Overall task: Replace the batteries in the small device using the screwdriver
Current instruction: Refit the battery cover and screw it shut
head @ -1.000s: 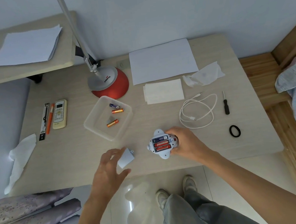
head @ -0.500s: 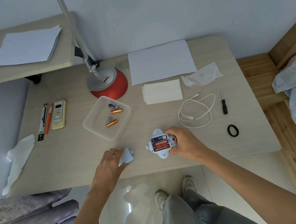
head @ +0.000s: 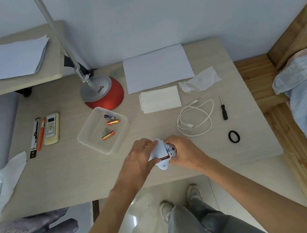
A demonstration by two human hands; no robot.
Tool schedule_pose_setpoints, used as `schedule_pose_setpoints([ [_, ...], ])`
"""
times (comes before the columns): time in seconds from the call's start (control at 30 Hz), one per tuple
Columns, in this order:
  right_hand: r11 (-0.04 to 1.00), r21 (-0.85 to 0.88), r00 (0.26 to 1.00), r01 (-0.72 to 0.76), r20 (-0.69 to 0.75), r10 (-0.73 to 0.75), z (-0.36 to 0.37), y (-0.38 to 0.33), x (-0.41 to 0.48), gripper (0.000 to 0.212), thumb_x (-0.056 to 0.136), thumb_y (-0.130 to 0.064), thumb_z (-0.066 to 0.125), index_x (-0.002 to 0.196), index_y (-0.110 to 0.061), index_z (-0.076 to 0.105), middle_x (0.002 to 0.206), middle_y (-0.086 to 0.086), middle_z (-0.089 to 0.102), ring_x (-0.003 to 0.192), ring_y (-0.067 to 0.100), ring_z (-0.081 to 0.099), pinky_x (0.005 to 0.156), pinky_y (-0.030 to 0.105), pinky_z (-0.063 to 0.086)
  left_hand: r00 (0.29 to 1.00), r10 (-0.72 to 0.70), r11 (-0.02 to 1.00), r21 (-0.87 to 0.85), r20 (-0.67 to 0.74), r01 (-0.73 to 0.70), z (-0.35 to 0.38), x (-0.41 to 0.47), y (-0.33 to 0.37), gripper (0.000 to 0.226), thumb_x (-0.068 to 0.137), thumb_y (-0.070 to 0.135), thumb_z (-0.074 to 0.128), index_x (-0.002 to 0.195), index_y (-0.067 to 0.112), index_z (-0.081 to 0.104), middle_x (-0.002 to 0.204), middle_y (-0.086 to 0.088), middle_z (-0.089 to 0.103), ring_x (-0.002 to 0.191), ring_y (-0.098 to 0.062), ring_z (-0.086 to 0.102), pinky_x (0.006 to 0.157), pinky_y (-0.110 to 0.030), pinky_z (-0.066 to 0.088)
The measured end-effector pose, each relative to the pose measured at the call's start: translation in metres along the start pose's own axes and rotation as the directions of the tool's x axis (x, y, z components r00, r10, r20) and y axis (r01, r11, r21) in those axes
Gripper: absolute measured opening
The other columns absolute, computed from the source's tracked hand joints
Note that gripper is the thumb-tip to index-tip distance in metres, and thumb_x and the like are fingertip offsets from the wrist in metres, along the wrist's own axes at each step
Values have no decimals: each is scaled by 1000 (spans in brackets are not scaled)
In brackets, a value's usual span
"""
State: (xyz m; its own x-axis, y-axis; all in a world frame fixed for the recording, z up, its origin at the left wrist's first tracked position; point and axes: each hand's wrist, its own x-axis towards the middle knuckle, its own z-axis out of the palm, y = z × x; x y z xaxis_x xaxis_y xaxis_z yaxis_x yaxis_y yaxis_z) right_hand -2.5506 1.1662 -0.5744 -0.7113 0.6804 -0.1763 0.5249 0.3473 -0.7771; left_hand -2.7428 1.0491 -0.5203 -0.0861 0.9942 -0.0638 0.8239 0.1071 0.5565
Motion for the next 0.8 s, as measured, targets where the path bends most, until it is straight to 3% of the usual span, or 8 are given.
schedule_pose_setpoints([
  [0.2, 999, 27, 1000, -17, -8, 17, 0, 1, -1, 38, 69, -35, 89, 97, -21, 67, 88, -9, 66, 78, 10, 64, 68, 31, 53, 999, -11, 999, -34, 45, 12, 19, 11, 4, 53, 91, 20, 82, 142, 12, 68, 133, -6, 65, 121, -25, 59, 94, -43, 58],
  [0.33, 999, 33, 1000, -12, -7, 12, -1, 1, -2, 38, 68, -33, 88, 93, -17, 65, 85, -6, 65, 76, 16, 63, 68, 39, 54, 999, -15, 999, -42, 38, 16, 25, 7, -8, 52, 89, 18, 85, 138, 17, 69, 130, -1, 63, 116, -20, 57, 88, -32, 53],
  [0.5, 999, 38, 1000, 7, -2, -7, -2, -1, -1, 37, 68, -30, 90, 95, -21, 66, 86, -8, 65, 76, 13, 63, 68, 37, 53, 997, -77, 990, -118, 19, 79, 25, 3, -17, 53, 85, 22, 90, 135, 22, 71, 116, 10, 55, 105, -11, 54, 86, -19, 44],
  [0.57, 999, 41, 1000, 13, -1, -13, -2, 0, -1, 38, 68, -31, 91, 96, -21, 66, 86, -8, 65, 76, 13, 63, 68, 36, 54, 995, -100, 978, -185, 3, 99, 26, 3, -19, 56, 80, 21, 95, 131, 24, 73, 113, 10, 56, 100, -12, 58, 84, -19, 47],
  [0.7, 999, 42, 1000, -2, -5, 2, -2, -1, -1, 39, 67, -33, 91, 93, -20, 66, 83, -7, 65, 74, 13, 62, 65, 36, 53, 977, -213, 889, -413, 15, 200, 33, 2, -28, 64, 74, 23, 101, 132, 33, 74, 122, 4, 61, 113, -14, 64, 87, -27, 61],
  [0.8, 999, 39, 1000, -4, 0, 4, -3, -1, -2, 42, 65, -31, 93, 96, -21, 67, 85, -8, 64, 75, 11, 61, 65, 32, 52, 944, -310, 739, -595, 115, 315, 43, -1, -30, 71, 75, 19, 101, 138, 30, 72, 136, -2, 64, 123, -19, 65, 91, -27, 63],
])
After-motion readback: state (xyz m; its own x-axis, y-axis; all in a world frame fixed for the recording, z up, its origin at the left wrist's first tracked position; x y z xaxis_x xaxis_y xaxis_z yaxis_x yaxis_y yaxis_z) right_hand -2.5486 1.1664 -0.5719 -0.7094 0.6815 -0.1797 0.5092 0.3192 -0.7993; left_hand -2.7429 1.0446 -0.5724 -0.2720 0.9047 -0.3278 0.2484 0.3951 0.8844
